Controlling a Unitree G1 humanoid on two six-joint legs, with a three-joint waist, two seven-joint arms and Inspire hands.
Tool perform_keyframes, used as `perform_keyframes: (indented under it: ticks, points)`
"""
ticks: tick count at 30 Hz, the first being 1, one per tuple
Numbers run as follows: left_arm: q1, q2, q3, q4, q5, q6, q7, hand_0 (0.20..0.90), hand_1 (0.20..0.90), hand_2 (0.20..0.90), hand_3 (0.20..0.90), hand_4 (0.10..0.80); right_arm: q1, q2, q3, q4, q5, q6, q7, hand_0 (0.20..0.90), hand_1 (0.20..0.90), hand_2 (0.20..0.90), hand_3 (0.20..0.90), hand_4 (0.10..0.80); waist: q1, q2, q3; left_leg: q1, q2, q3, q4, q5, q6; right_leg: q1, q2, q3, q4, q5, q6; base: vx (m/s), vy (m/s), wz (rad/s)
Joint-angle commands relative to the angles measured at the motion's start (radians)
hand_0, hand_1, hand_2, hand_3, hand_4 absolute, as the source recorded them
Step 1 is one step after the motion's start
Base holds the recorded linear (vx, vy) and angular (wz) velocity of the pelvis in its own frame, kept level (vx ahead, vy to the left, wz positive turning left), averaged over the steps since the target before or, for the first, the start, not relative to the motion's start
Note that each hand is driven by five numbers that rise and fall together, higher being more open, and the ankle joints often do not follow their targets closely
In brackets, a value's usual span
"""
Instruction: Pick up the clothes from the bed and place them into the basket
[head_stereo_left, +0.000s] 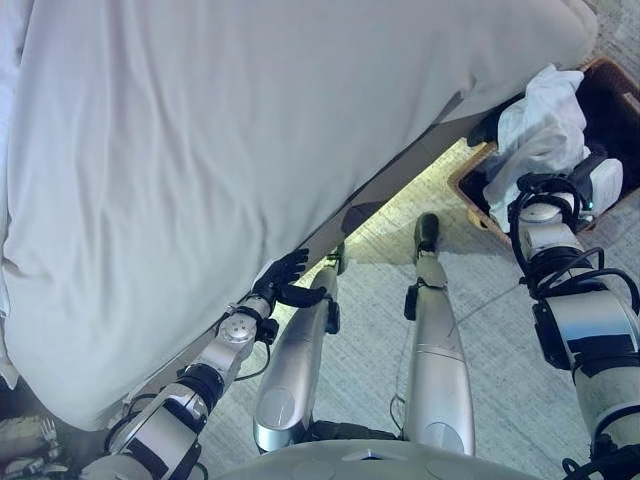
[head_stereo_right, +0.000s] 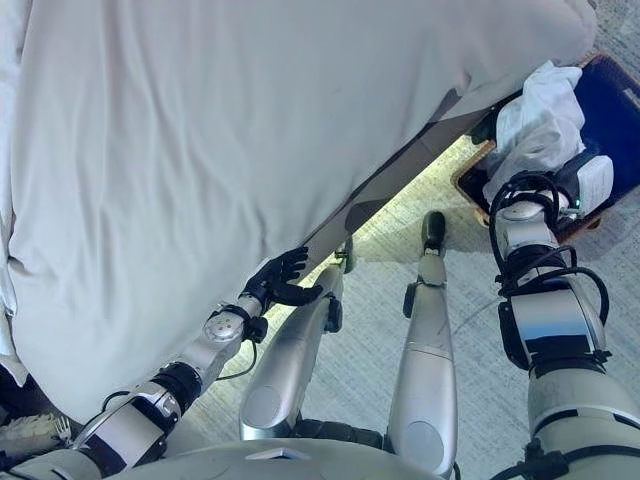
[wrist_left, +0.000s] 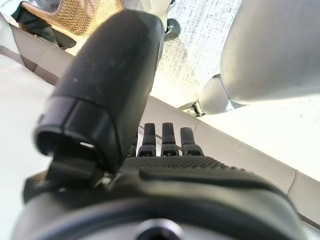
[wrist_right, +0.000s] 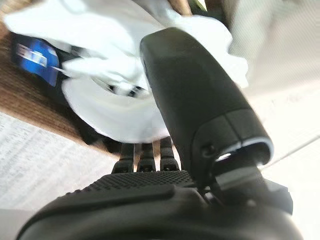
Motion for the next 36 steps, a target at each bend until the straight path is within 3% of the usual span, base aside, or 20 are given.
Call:
perform_keyframes:
  ticks: [1,2,5,9,12,16,17,18,19,20,22,25,27,30,36]
  points:
    - [0.070,0.036,0.013,-0.017,0.001,-0.002,0.025,0.900,0.900,0.900,0.900,0.800,0.017,-0.115,0.004,-0.179,-0.139,-0.055,-0.222,0.900,0.900,0.900,0.900,0.800,-0.050,0.012,0.004,-0.042,-0.027,-0.065,0.157,-0.102,0.020,0.110,0.012,-0.102,-0.019,-0.028,0.002,0.061,0.118,-0.01]
    - [0.072,0.042,0.031,0.000,-0.002,0.007,0.027,0.900,0.900,0.900,0.900,0.800,0.061,-0.120,-0.016,-0.297,-0.183,-0.046,-0.308,0.900,0.900,0.900,0.900,0.800,-0.063,-0.017,0.004,-0.008,-0.026,-0.058,0.161,-0.121,0.022,0.149,0.015,-0.098,-0.033,-0.027,0.009,0.031,0.105,-0.03]
    - [0.067,0.048,0.055,0.026,-0.017,0.018,0.027,0.900,0.900,0.900,0.900,0.800,0.112,-0.131,-0.063,-0.397,-0.205,-0.043,-0.339,0.900,0.900,0.900,0.900,0.800,-0.081,-0.049,0.004,0.030,-0.027,-0.048,0.167,-0.136,0.026,0.191,0.015,-0.092,-0.060,-0.010,0.016,0.053,0.149,-0.08]
    - [0.063,0.053,0.119,0.066,0.001,0.070,0.040,0.900,0.900,0.900,0.900,0.800,0.209,-0.116,-0.139,-0.537,-0.181,-0.028,-0.278,0.900,0.900,0.900,0.900,0.800,-0.101,-0.118,0.004,0.140,-0.029,-0.021,0.172,-0.180,0.036,0.307,0.006,-0.081,-0.128,0.021,0.039,0.052,0.174,-0.14]
    - [0.071,0.055,0.144,0.094,0.009,0.082,0.044,0.900,0.900,0.900,0.900,0.800,0.276,-0.095,-0.159,-0.614,-0.134,-0.038,-0.241,0.900,0.900,0.900,0.900,0.800,-0.103,-0.142,-0.007,0.205,-0.026,-0.009,0.166,-0.204,0.044,0.370,0.010,-0.070,-0.150,0.020,0.042,0.058,0.160,-0.11]
    - [0.103,0.041,0.198,0.143,0.055,0.118,0.040,0.900,0.900,0.900,0.900,0.800,0.453,0.031,-0.181,-0.705,0.040,-0.206,-0.033,0.900,0.900,0.900,0.900,0.800,-0.101,-0.182,-0.089,0.301,-0.021,-0.008,0.132,-0.224,0.051,0.469,0.010,-0.058,-0.181,0.013,0.045,0.135,0.144,-0.10]
    - [0.119,0.032,0.216,0.156,0.074,0.128,0.044,0.900,0.900,0.900,0.900,0.800,0.522,0.090,-0.174,-0.722,0.173,-0.279,0.121,0.900,0.900,0.900,0.900,0.800,-0.100,-0.197,-0.122,0.328,-0.021,-0.011,0.118,-0.221,0.053,0.497,0.008,-0.056,-0.189,0.014,0.047,0.114,0.086,-0.12]
    - [0.126,0.030,0.220,0.159,0.079,0.132,0.044,0.900,0.900,0.900,0.900,0.800,0.545,0.108,-0.172,-0.725,0.222,-0.292,0.172,0.900,0.900,0.900,0.900,0.800,-0.099,-0.201,-0.132,0.340,-0.021,-0.011,0.112,-0.221,0.053,0.509,0.008,-0.057,-0.193,0.013,0.047,0.157,0.090,-0.10]
    - [0.142,0.020,0.240,0.171,0.097,0.143,0.044,0.900,0.900,0.900,0.900,0.800,0.616,0.165,-0.154,-0.723,0.342,-0.308,0.362,0.900,0.900,0.900,0.900,0.800,-0.096,-0.209,-0.160,0.376,-0.017,-0.011,0.100,-0.228,0.054,0.546,0.010,-0.061,-0.199,0.005,0.049,0.157,0.091,-0.08]
    - [0.161,0.014,0.260,0.184,0.115,0.151,0.041,0.900,0.900,0.900,0.900,0.800,0.674,0.209,-0.120,-0.687,0.436,-0.274,0.536,0.900,0.900,0.900,0.900,0.800,-0.094,-0.221,-0.193,0.404,-0.017,-0.010,0.087,-0.225,0.056,0.575,0.011,-0.062,-0.208,0.004,0.048,0.179,0.101,-0.08]
    - [0.178,0.014,0.275,0.210,0.130,0.162,0.035,0.900,0.900,0.900,0.900,0.800,0.733,0.246,-0.064,-0.584,0.481,-0.216,0.745,0.900,0.900,0.900,0.900,0.800,-0.089,-0.234,-0.237,0.440,-0.012,-0.009,0.079,-0.228,0.055,0.610,0.012,-0.069,-0.207,-0.004,0.047,0.144,0.071,-0.09]
    - [0.201,0.008,0.283,0.293,0.166,0.136,0.011,0.900,0.900,0.900,0.900,0.800,0.769,0.292,-0.052,-0.310,0.454,-0.185,0.919,0.900,0.900,0.900,0.900,0.800,-0.071,-0.243,-0.301,0.496,-0.004,-0.017,0.061,-0.228,0.057,0.666,0.018,-0.085,-0.204,-0.019,0.044,0.195,0.020,0.02]
    - [0.219,0.004,0.287,0.329,0.186,0.120,0.001,0.900,0.900,0.900,0.900,0.800,0.791,0.314,-0.025,-0.164,0.347,-0.161,0.954,0.900,0.900,0.900,0.900,0.800,-0.056,-0.245,-0.340,0.531,0.000,-0.029,0.037,-0.225,0.059,0.699,0.022,-0.093,-0.205,-0.030,0.043,0.184,0.011,0.05]
    - [0.231,0.000,0.307,0.363,0.152,0.117,-0.028,0.900,0.900,0.900,0.900,0.800,0.799,0.330,-0.031,-0.033,0.329,-0.139,1.003,0.900,0.900,0.900,0.900,0.800,-0.040,-0.243,-0.367,0.563,-0.001,-0.046,0.008,-0.219,0.061,0.734,0.027,-0.105,-0.212,-0.039,0.041,0.101,0.013,0.16]
    - [0.269,-0.011,0.377,0.442,0.113,0.081,-0.070,0.900,0.900,0.900,0.900,0.800,0.815,0.364,-0.080,0.140,0.206,-0.102,0.950,0.900,0.900,0.900,0.900,0.800,-0.025,-0.226,-0.407,0.607,-0.007,-0.063,-0.016,-0.221,0.063,0.787,0.023,-0.124,-0.223,-0.062,0.036,0.058,0.044,0.13]
